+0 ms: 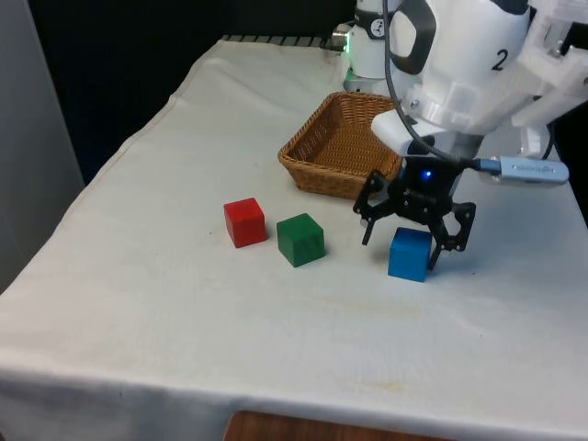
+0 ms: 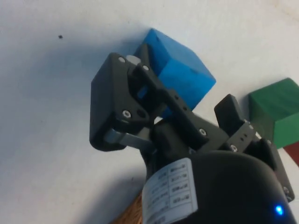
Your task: Pick up the blue cube and place it into the basket.
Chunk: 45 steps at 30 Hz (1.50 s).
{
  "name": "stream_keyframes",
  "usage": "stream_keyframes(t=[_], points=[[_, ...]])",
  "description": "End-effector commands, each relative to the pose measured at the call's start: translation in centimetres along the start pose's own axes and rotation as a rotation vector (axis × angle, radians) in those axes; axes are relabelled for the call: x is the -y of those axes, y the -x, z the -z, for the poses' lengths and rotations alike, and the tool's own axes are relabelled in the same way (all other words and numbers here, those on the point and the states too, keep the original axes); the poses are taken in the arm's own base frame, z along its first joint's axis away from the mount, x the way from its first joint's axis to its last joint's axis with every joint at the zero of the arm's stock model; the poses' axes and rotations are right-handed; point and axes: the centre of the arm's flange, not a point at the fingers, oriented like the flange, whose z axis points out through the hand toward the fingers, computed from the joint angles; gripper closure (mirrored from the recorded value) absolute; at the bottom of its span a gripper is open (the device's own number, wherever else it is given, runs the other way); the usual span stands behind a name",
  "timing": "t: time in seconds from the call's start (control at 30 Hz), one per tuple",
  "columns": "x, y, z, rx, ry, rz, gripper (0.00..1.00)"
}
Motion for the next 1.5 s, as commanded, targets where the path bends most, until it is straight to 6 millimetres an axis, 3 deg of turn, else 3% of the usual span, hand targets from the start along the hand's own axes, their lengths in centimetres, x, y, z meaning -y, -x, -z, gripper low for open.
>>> stream_keyframes(t=[0.0,0.47,0.53,0.57,0.6,0.63,0.77,1.03,1.17,1.23,1.27,1.47], points=[[0.0,0.0,-0.2,-0.002,0.004,-0.002,0.00],[0.2,-0.1,-0.4,-0.019,0.019,-0.008,0.03],[0.2,-0.1,-0.4,-0.019,0.019,-0.008,0.21],[0.2,-0.2,-0.3,-0.019,0.019,-0.007,0.44],[0.2,-0.1,-0.3,-0.019,0.020,-0.007,0.56],[0.2,-0.2,-0.3,-0.019,0.019,-0.007,0.56],[0.1,-0.2,-0.3,-0.019,0.020,-0.008,1.00],[0.2,-0.1,-0.3,-0.018,0.020,-0.008,1.00],[-0.2,-0.2,1.4,-0.022,0.021,-0.016,1.00],[0.0,-0.4,0.4,-0.021,0.023,-0.011,1.00],[-0.5,-0.2,2.0,-0.020,0.023,-0.020,1.00],[-1.4,0.3,4.4,-0.021,0.030,-0.029,1.00]])
